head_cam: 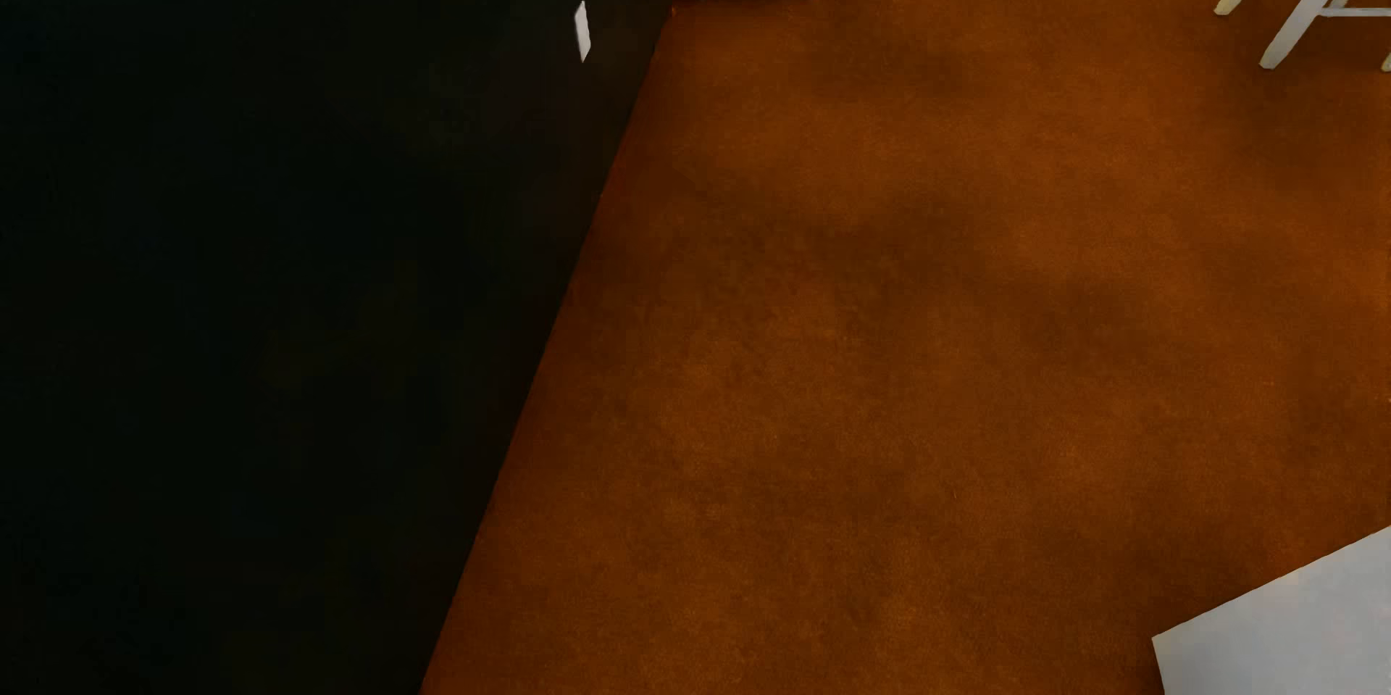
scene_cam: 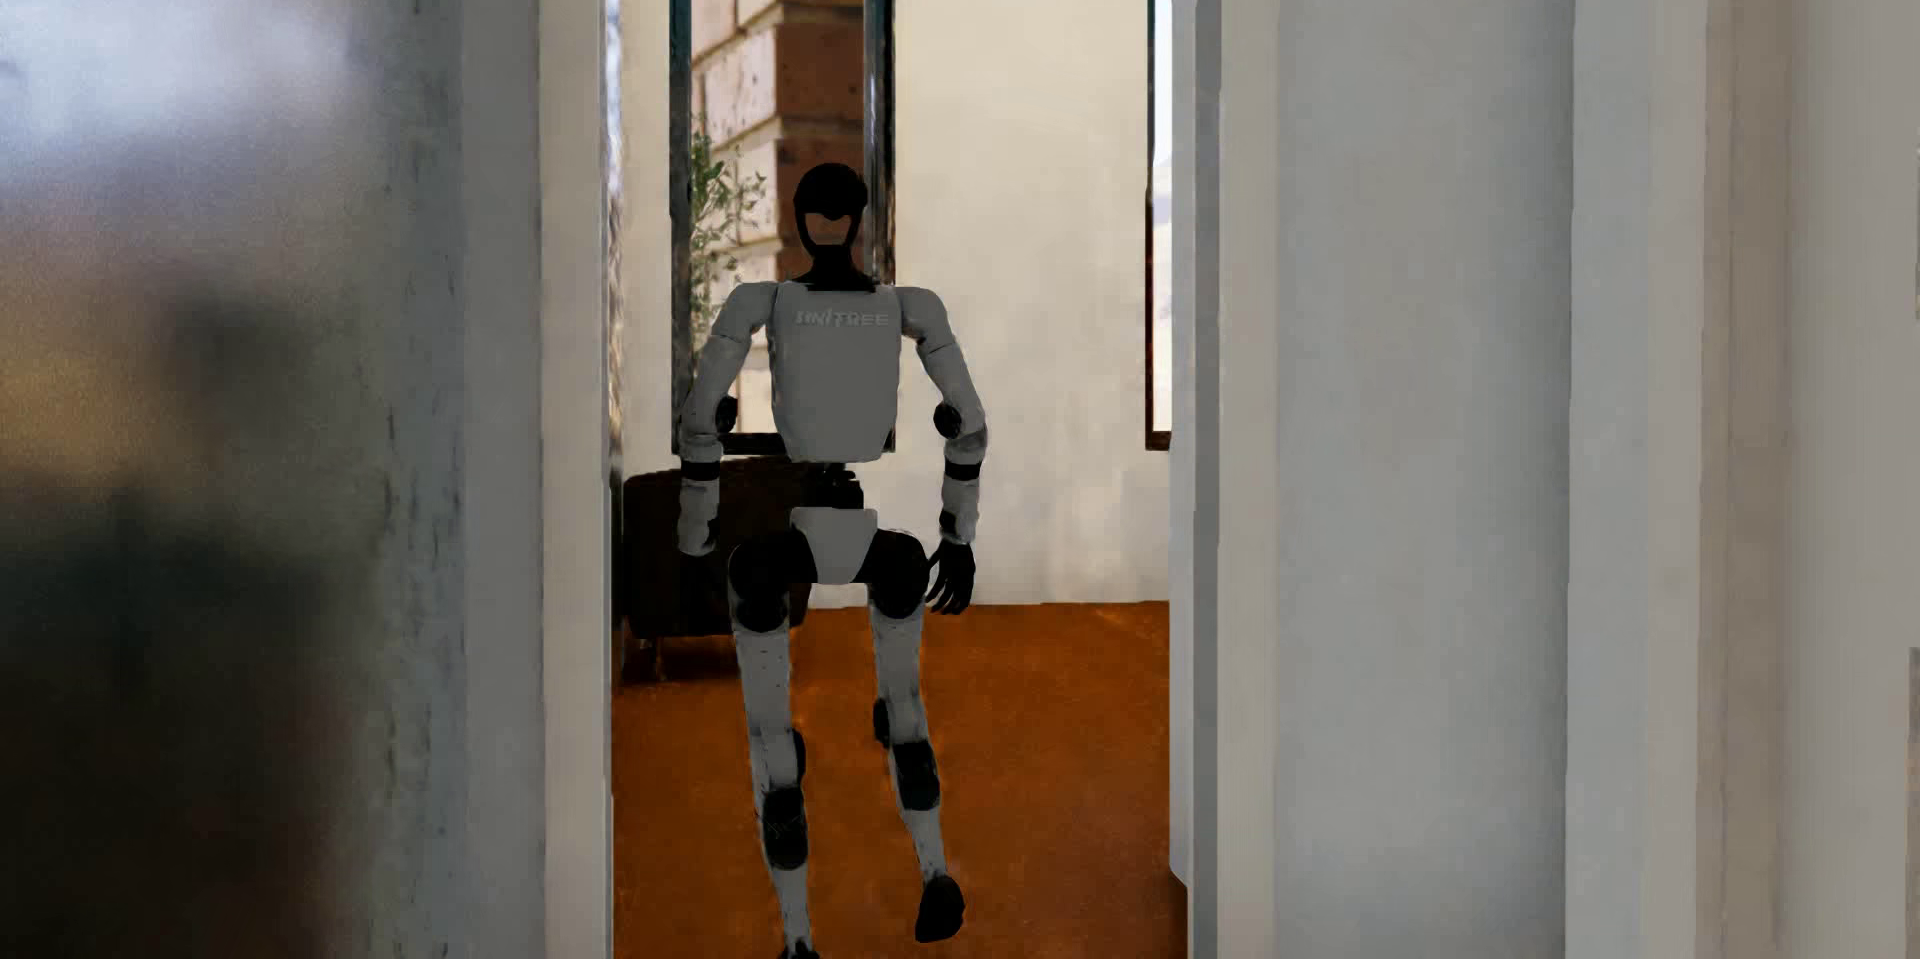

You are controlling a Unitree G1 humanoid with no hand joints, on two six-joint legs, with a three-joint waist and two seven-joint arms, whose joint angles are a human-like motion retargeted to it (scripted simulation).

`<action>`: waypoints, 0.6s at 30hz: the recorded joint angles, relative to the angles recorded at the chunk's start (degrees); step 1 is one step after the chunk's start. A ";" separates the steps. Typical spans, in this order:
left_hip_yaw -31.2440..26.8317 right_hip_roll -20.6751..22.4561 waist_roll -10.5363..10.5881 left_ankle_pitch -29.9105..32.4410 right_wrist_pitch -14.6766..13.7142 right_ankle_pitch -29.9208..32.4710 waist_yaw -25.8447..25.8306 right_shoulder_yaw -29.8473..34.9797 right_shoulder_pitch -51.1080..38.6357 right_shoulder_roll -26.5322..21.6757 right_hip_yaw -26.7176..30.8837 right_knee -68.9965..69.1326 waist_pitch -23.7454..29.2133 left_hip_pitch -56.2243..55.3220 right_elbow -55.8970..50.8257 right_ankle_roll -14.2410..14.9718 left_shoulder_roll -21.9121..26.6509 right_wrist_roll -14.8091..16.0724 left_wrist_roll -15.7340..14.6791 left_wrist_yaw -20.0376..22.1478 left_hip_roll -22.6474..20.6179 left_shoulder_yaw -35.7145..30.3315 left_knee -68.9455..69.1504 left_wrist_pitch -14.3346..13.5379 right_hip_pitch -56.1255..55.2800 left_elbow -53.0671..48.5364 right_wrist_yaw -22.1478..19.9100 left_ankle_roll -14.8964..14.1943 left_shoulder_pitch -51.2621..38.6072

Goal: Avoid corner

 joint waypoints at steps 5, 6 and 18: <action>0.00 3.39 2.96 -2.71 0.00 -6.20 -6.59 -0.90 2.32 0.15 0.00 14.23 1.41 4.72 -1.47 0.00 1.30 0.00 0.00 0.00 2.46 0.40 0.72 0.00 -12.80 -0.45 0.00 0.00 0.13; 0.00 4.04 3.23 -3.14 0.00 -4.49 -7.58 -0.61 2.77 0.24 0.00 12.13 1.62 5.49 -0.87 0.00 1.50 0.00 0.00 0.00 2.92 0.59 0.99 0.00 -14.37 -0.48 0.00 0.00 -0.26; 0.00 3.46 1.85 0.49 0.00 9.65 -12.40 5.41 8.03 0.53 0.00 -38.56 -1.93 15.87 7.74 0.00 -2.04 0.00 0.00 0.00 6.17 -0.65 1.18 0.00 -1.08 -5.00 0.00 0.00 -2.45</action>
